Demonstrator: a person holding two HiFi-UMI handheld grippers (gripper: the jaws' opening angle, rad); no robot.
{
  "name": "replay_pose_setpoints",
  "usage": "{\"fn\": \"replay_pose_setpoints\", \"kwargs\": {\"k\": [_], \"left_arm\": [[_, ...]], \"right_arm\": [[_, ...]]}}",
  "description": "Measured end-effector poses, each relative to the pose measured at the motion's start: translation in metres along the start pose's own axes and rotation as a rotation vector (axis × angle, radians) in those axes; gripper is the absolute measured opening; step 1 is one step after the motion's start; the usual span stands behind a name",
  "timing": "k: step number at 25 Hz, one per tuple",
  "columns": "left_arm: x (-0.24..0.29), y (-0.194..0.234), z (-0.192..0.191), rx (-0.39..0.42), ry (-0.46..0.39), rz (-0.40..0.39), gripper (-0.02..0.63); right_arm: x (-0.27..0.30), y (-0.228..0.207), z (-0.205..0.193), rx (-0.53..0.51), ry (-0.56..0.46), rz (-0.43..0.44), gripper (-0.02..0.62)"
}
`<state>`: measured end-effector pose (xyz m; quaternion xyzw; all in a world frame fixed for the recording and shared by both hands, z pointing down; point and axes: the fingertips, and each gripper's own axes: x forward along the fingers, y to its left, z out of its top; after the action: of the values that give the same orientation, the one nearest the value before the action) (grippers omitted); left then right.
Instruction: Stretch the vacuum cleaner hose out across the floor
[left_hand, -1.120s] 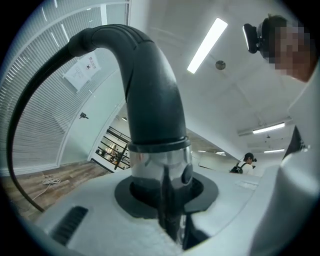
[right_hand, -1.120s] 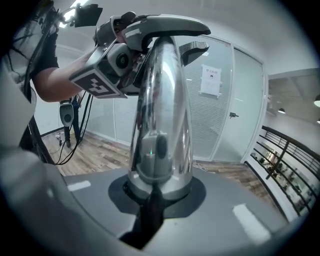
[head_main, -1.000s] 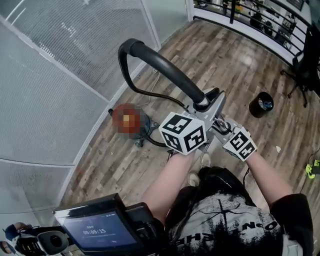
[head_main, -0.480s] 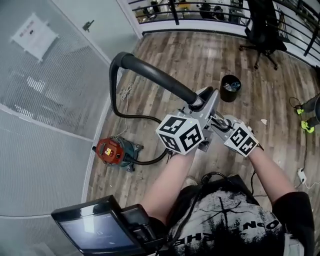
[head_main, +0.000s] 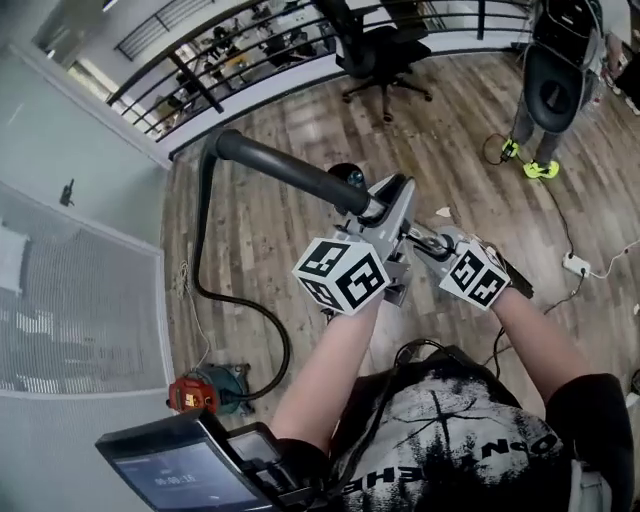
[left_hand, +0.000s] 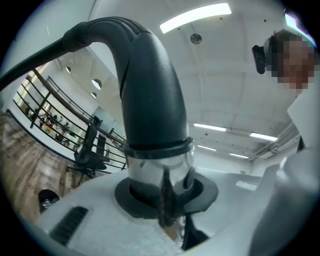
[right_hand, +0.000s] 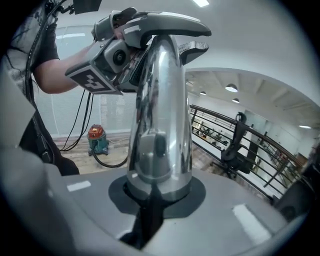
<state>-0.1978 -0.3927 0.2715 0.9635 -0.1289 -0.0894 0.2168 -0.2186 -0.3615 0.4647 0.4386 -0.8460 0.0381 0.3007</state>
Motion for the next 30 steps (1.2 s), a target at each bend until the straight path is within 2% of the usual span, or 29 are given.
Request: {"fn": "replay_pose_setpoints", "kwargs": {"k": [4,9,16,23,30], "left_arm": [[0.072,-0.053,-0.047,-0.038,0.070,-0.132,0.083],[0.130,-0.123,-0.104,-0.080,0.179,-0.303,0.083],[0.190,-0.153,-0.172,-0.208,0.332,-0.471,0.081],[0.174,-0.199,-0.210,-0.305,0.440,-0.625,0.081],[0.196,-0.207,-0.245,-0.365,0.532,-0.717,0.081]], "right_arm": [[-0.067,-0.040,-0.063,0.056,0.052,-0.116,0.048],[-0.140,-0.054,-0.129,0.176,0.108,-0.245,0.048],[-0.182,-0.067,-0.202,0.373,0.222,-0.386,0.048],[-0.218,-0.018,-0.229,0.518,0.322,-0.507,0.048],[-0.226,-0.020,-0.260,0.630,0.376,-0.571,0.048]]}}
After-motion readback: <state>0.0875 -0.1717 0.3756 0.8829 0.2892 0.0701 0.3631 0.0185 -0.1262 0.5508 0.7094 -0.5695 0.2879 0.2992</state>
